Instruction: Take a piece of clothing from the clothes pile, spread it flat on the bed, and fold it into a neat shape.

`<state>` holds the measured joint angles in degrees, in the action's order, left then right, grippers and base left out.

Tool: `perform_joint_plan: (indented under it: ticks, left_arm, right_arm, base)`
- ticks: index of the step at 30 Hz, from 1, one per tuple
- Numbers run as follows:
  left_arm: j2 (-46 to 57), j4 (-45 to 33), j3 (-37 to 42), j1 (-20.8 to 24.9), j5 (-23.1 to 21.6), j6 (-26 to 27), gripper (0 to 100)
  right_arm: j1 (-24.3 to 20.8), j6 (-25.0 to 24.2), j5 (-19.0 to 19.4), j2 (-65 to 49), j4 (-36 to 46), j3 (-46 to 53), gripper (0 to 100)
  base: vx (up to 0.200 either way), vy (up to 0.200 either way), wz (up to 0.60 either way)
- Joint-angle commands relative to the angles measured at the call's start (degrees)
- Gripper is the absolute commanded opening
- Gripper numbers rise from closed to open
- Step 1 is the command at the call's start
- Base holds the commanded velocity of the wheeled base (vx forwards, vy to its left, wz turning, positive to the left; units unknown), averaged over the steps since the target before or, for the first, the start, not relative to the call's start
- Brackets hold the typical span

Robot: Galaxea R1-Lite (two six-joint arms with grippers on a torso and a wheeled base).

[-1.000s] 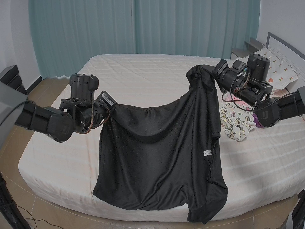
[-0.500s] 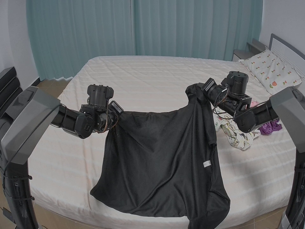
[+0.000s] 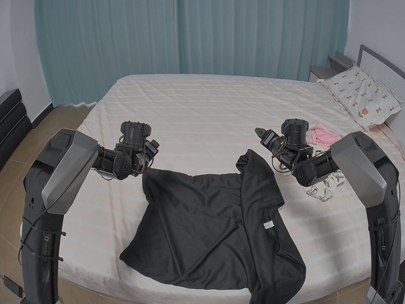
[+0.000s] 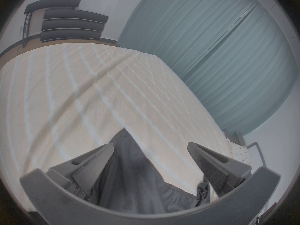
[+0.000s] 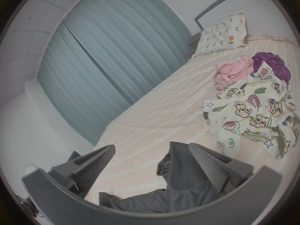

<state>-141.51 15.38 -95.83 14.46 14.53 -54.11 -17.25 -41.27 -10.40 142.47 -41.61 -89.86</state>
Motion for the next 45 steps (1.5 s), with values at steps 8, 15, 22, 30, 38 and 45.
perform_joint_plan:
  ticks: [8,15,22,30,38,45]
  left_arm:
    - [-4.13,-9.41,-4.54,-2.5,-1.79,3.05,100]
    - [-7.38,-12.04,-7.09,-4.0,-2.67,7.53,100]
    - [-12.65,-12.84,-12.54,-4.35,-2.75,8.24,100]
    - [-17.22,-15.12,-18.76,-4.17,-2.84,8.15,0]
    - [-16.69,-14.77,-18.76,-4.61,-2.31,7.62,0]
    - [-13.62,-15.91,-18.76,-6.46,-2.23,4.98,0]
  right_arm:
    - [2.84,0.4,2.14,-0.18,3.2,7.68,100]
    - [3.8,-0.4,6.8,-3.78,2.67,17.26,100]
    - [4.33,-0.4,7.59,-3.96,2.67,20.34,100]
    - [5.12,-0.4,8.03,-3.16,2.93,21.04,100]
    - [6.44,-0.22,10.57,0.35,3.2,19.63,100]
    - [5.91,-0.04,10.49,5.01,4.08,13.74,100]
  base:
    - [0.0,0.0,0.0]
    - [0.0,0.0,0.0]
    - [0.0,0.0,0.0]
    - [0.0,0.0,0.0]
    - [0.0,0.0,0.0]
    - [0.0,0.0,0.0]
